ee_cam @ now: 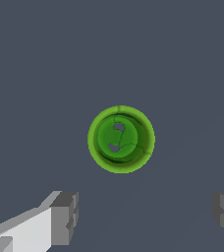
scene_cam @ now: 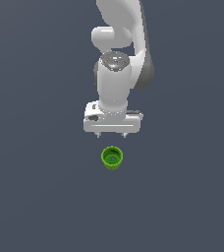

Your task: Pick up the object and move it to a goal position.

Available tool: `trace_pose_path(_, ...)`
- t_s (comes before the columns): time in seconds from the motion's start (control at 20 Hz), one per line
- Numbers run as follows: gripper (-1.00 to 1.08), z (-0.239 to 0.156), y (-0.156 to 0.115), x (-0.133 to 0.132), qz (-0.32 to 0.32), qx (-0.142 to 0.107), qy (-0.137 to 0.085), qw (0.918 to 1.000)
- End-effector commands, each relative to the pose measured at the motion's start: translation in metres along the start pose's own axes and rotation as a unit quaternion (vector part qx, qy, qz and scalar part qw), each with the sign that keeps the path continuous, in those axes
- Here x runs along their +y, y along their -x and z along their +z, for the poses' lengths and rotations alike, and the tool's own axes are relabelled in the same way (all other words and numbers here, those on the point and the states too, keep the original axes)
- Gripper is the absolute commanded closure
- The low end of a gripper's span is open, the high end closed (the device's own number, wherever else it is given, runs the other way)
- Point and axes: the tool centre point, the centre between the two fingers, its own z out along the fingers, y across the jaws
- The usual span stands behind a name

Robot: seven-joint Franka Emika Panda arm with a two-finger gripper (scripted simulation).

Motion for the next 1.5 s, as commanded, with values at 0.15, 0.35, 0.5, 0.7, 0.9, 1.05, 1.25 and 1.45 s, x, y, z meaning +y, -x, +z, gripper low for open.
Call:
trace_pose_path(0.15,-0.20,0.000,0.000,0.000,0.002,-0.002,-0.001,1.0000)
trace_pose_path(0.35,-0.20,0.003,-0.001,0.001,0.009,-0.012,-0.004,0.9999)
trace_pose_path(0.5,-0.20,0.005,-0.003,0.001,0.018,-0.024,-0.008,0.9995)
trace_pose_path(0.7,-0.20,0.011,-0.005,0.003,0.035,-0.047,-0.017,0.9981)
trace_pose_path(0.9,-0.20,0.018,-0.007,0.005,0.059,-0.078,-0.027,0.9949)
trace_pose_path(1.05,-0.20,0.025,-0.009,0.007,0.080,-0.106,-0.037,0.9905)
trace_pose_path(1.25,-0.20,0.035,-0.011,0.009,0.110,-0.144,-0.050,0.9822)
trace_pose_path(1.45,-0.20,0.045,-0.012,0.012,0.139,-0.183,-0.064,0.9711)
